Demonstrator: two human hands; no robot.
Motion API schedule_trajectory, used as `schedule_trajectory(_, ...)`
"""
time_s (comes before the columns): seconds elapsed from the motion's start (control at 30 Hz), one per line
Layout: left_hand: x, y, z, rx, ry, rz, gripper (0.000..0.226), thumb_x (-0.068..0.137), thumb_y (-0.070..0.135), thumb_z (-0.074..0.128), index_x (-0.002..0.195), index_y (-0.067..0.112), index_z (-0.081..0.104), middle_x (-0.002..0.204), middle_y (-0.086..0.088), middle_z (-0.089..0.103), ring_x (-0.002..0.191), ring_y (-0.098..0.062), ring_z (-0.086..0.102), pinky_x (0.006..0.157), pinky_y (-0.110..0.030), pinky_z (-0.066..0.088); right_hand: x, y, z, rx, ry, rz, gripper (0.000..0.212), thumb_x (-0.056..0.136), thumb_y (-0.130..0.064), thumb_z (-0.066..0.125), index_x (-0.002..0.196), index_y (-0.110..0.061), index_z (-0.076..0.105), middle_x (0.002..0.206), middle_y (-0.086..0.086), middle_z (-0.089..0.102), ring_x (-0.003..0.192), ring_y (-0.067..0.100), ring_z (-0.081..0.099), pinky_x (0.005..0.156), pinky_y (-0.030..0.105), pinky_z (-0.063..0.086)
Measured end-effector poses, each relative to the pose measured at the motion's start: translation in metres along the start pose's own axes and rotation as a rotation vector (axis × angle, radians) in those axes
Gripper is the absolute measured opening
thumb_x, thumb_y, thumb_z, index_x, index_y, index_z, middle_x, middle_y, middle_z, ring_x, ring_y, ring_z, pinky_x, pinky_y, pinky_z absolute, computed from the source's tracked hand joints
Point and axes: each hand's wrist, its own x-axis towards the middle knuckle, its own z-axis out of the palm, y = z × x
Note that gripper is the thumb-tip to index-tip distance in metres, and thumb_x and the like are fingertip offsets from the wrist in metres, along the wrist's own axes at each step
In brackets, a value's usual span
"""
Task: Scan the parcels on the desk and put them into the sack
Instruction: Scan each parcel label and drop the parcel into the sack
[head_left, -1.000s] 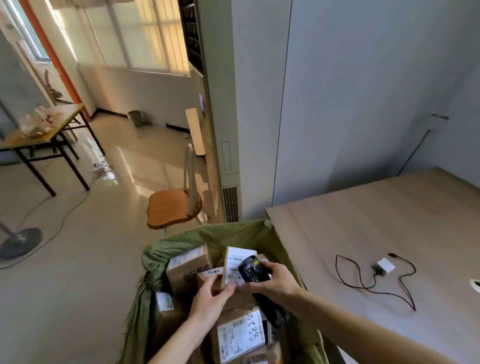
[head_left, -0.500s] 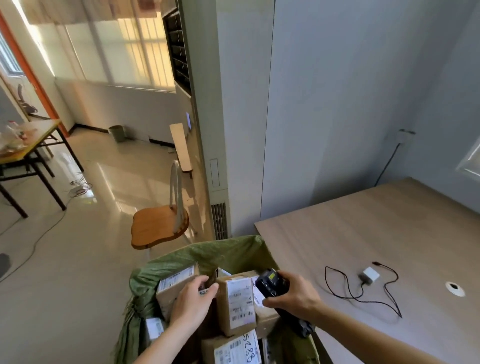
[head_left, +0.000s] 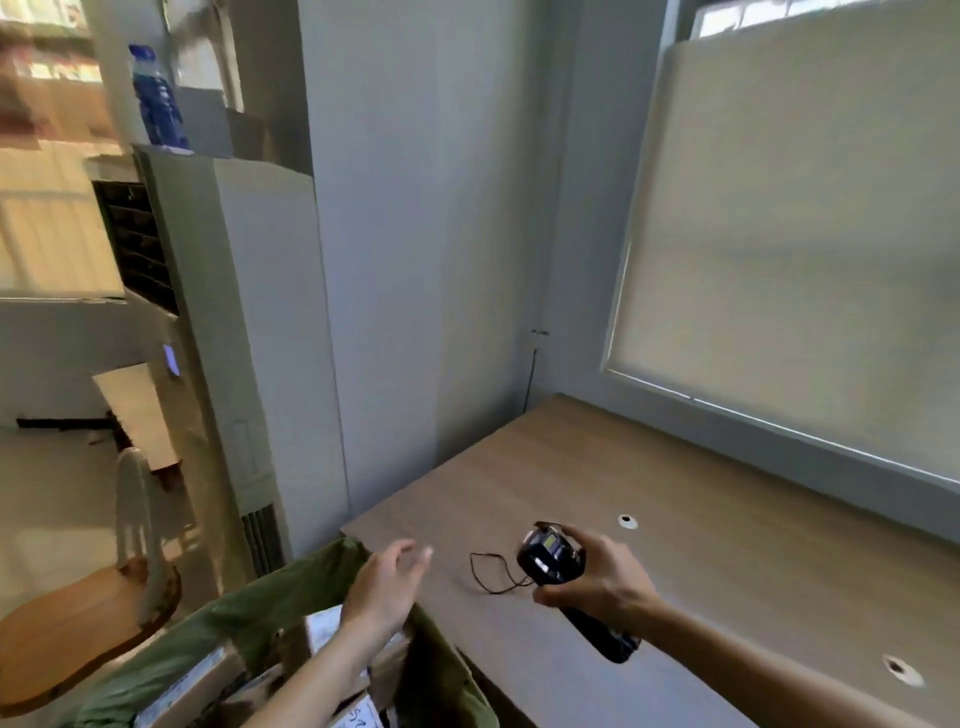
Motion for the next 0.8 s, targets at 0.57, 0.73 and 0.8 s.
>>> schedule_trajectory(0.57,-0.229,0.375,0.31,-0.044,-0.597,0.684,0.051,0.093,0.048,0.064,0.14,0.03,0.058,0.148,0.004,0.054,0.14,-0.014,0.044,0.112,-0.026,0.032,-0.375,0.254,-0.28,-0.022,0.569,0.61,0.042,0.057,-0.06,0.083,0.095,-0.049,0.071,0.084,-0.019,0.074,0.079,-0.001,0.067,0.056,0.015,0.043)
schedule_trajectory(0.73,-0.369,0.447,0.429,-0.085,-0.8,0.775,0.063,0.089,0.058,0.064,0.145,0.032,0.051,0.148,0.003,0.054,0.138,-0.016,0.047,0.112,-0.031,0.037,-0.506,0.337,-0.337,-0.058,0.666,0.775,0.057,0.049,-0.069,0.079,0.102,-0.049,0.071,0.086,-0.02,0.072,0.085,0.004,0.067,0.066,0.022,0.05)
schedule_trajectory(0.8,-0.418,0.47,0.47,-0.076,-0.872,0.811,0.067,0.088,0.06,0.063,0.147,0.033,0.049,0.147,0.003,0.055,0.137,-0.017,0.048,0.111,-0.031,0.039,-0.555,0.368,-0.356,-0.066,0.693,0.837,0.058,0.049,-0.067,0.08,0.102,-0.045,0.073,0.087,-0.018,0.073,0.086,0.006,0.067,0.068,0.023,0.051)
